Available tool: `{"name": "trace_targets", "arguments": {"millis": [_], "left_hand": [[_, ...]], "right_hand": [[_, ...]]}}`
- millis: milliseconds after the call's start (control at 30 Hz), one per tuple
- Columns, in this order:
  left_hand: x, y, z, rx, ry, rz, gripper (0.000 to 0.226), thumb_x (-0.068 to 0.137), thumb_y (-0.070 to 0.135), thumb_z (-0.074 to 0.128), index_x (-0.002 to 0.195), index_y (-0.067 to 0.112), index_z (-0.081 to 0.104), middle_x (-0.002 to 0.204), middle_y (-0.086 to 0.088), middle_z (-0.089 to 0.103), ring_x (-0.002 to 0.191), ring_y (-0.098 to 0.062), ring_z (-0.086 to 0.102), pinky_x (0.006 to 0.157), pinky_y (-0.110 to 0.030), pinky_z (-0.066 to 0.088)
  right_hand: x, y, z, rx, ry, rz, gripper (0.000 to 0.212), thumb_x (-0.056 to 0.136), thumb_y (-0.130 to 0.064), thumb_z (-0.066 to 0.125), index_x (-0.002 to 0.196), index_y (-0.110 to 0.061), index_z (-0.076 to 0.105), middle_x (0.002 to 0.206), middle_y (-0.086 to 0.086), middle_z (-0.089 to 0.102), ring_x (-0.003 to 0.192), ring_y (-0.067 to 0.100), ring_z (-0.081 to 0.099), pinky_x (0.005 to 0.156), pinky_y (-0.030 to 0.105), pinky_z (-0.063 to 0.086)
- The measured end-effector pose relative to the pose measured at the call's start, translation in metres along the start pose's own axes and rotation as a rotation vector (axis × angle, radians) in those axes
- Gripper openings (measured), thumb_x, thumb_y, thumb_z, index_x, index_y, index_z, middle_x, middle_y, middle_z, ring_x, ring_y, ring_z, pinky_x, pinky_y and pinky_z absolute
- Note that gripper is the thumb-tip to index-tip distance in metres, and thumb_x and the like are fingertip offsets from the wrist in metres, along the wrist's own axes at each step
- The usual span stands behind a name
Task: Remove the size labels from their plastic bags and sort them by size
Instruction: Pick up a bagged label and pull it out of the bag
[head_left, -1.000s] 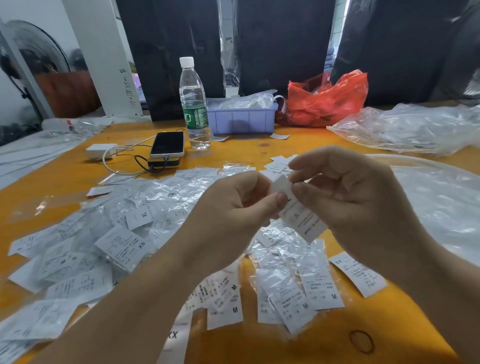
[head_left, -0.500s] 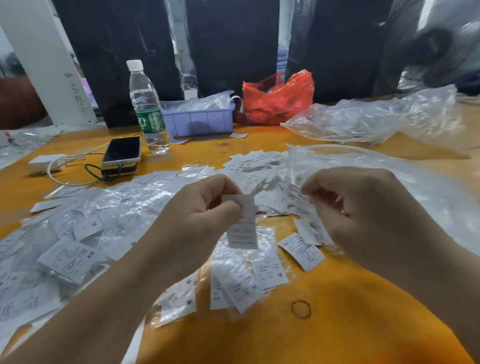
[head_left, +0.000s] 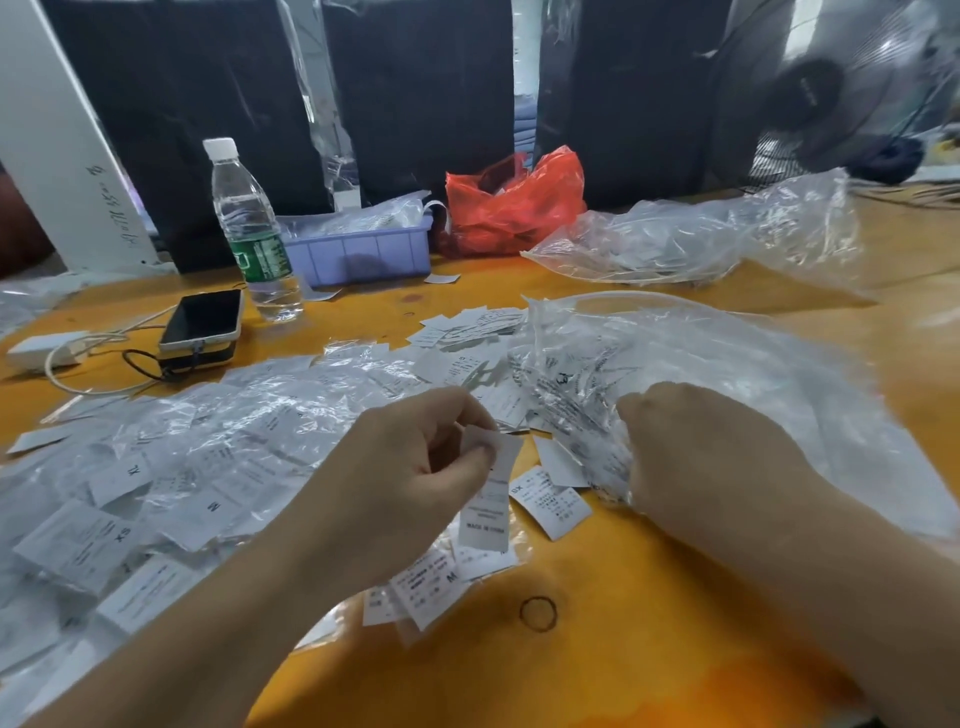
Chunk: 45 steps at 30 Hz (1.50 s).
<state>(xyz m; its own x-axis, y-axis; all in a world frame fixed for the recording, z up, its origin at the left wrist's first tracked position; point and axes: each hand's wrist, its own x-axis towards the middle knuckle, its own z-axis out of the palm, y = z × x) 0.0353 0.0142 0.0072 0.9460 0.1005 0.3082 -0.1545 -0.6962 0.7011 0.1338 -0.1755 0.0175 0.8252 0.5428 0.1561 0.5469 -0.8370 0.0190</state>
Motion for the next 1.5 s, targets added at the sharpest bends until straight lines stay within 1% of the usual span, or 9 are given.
{"name": "trace_targets", "arguments": {"millis": [233, 367, 467, 533, 767, 1067, 1167, 1333, 1500], "left_hand": [[0.001, -0.003, 0.000, 0.003, 0.006, 0.011, 0.010, 0.092, 0.029, 0.060, 0.087, 0.037, 0.064, 0.064, -0.009, 0.058, 0.052, -0.021, 0.049, 0.046, -0.027, 0.038], [0.000, -0.002, 0.000, 0.011, 0.026, -0.018, 0.009, 0.092, 0.033, 0.056, 0.087, 0.038, 0.062, 0.068, -0.005, 0.063, 0.062, -0.023, 0.057, 0.049, -0.032, 0.043], [0.000, -0.002, -0.003, 0.018, 0.085, -0.053, 0.010, 0.090, 0.039, 0.050, 0.085, 0.039, 0.059, 0.076, 0.004, 0.065, 0.072, -0.014, 0.058, 0.054, -0.027, 0.048], [0.001, -0.003, -0.008, 0.008, 0.117, -0.090, 0.010, 0.086, 0.036, 0.048, 0.083, 0.037, 0.057, 0.078, 0.010, 0.064, 0.069, -0.007, 0.056, 0.051, -0.017, 0.044], [-0.001, -0.011, -0.033, -0.218, 0.266, -0.210, 0.007, 0.088, 0.023, 0.057, 0.083, 0.026, 0.060, 0.074, 0.004, 0.072, 0.062, -0.007, 0.064, 0.052, -0.028, 0.050], [0.005, -0.021, -0.053, -0.385, 0.276, -0.301, 0.025, 0.074, 0.018, 0.044, 0.064, 0.025, 0.066, 0.053, 0.008, 0.054, 0.047, -0.010, 0.046, 0.041, -0.023, 0.036], [0.011, -0.017, -0.050, -0.301, 0.218, -0.543, 0.032, 0.078, 0.040, 0.053, 0.053, 0.029, 0.071, 0.072, 0.000, 0.067, 0.059, -0.015, 0.059, 0.051, -0.032, 0.046], [0.002, -0.016, -0.043, -0.294, 0.035, -0.518, 0.067, 0.062, 0.080, 0.042, 0.086, 0.027, 0.075, 0.084, -0.001, 0.072, 0.070, -0.010, 0.061, 0.067, -0.031, 0.039], [0.002, -0.013, -0.047, -0.403, 0.165, -0.342, 0.020, 0.088, 0.032, 0.067, 0.080, 0.014, 0.069, 0.060, 0.011, 0.062, 0.049, 0.002, 0.054, 0.051, -0.013, 0.040]], "right_hand": [[-0.005, -0.007, 0.000, 0.003, 0.075, -0.022, 0.031, 0.082, -0.005, 0.048, 0.066, -0.022, 0.028, 0.070, -0.004, 0.038, 0.057, 0.011, 0.032, 0.048, 0.027, 0.028], [-0.004, -0.006, -0.005, 0.027, 0.219, -0.048, 0.014, 0.085, -0.008, 0.050, 0.094, -0.018, 0.054, 0.081, -0.004, 0.045, 0.064, 0.018, 0.041, 0.054, 0.029, 0.039], [-0.001, -0.006, -0.012, 0.348, 0.419, -0.142, 0.031, 0.092, -0.003, 0.049, 0.118, -0.011, 0.064, 0.099, 0.000, 0.057, 0.076, 0.020, 0.058, 0.064, 0.033, 0.052], [0.001, -0.016, -0.020, 0.687, 0.450, -0.178, 0.031, 0.098, -0.005, 0.046, 0.119, -0.015, 0.067, 0.091, -0.015, 0.059, 0.075, 0.001, 0.058, 0.062, 0.015, 0.047], [0.036, -0.061, -0.036, 1.397, 0.097, -0.260, 0.034, 0.098, 0.001, 0.044, 0.093, -0.017, 0.072, 0.055, 0.005, 0.050, 0.049, 0.017, 0.046, 0.047, 0.030, 0.040], [0.068, -0.094, -0.009, 1.532, -0.016, -0.336, 0.029, 0.100, -0.003, 0.043, 0.093, -0.018, 0.067, 0.046, -0.002, 0.040, 0.045, 0.016, 0.035, 0.043, 0.027, 0.032], [0.064, -0.088, 0.000, 1.457, 0.060, -0.326, 0.028, 0.100, -0.006, 0.047, 0.091, -0.023, 0.067, 0.048, -0.003, 0.044, 0.045, 0.015, 0.040, 0.045, 0.028, 0.038], [0.057, -0.086, 0.003, 1.419, 0.162, -0.364, 0.018, 0.096, -0.010, 0.057, 0.093, -0.025, 0.067, 0.058, -0.006, 0.057, 0.048, 0.009, 0.056, 0.051, 0.026, 0.052], [0.053, -0.086, 0.004, 1.506, 0.085, -0.386, 0.016, 0.088, -0.012, 0.060, 0.097, -0.023, 0.066, 0.064, -0.005, 0.059, 0.053, 0.012, 0.058, 0.053, 0.025, 0.051]]}}
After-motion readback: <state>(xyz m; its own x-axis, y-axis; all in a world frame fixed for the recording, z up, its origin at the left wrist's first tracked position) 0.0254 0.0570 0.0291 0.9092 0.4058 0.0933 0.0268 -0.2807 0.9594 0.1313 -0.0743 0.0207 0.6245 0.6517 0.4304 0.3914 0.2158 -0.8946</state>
